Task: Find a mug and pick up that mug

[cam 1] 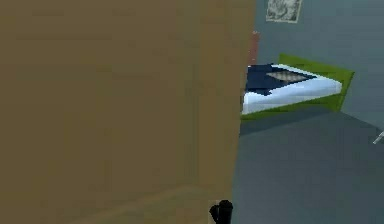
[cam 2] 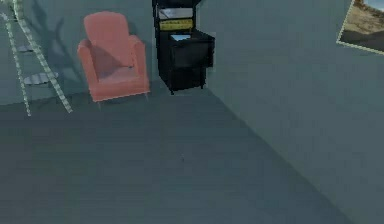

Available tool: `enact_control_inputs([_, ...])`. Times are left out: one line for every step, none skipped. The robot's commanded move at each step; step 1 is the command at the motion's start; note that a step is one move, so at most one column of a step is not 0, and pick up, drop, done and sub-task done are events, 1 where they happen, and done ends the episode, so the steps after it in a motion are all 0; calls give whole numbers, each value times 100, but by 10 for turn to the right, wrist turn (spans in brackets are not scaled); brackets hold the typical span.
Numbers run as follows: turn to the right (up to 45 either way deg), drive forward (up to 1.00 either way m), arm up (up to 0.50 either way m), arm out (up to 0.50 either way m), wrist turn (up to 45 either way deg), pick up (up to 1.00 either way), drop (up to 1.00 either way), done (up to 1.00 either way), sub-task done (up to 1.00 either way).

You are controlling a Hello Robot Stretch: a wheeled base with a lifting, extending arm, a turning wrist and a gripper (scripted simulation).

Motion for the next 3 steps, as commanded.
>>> enact_control_inputs([450,0,0,0,0,0,0,0,0])
enact_control_inputs([450,0,0,0,0,0,0,0,0])
enact_control_inputs([450,0,0,0,0,0,0,0,0])
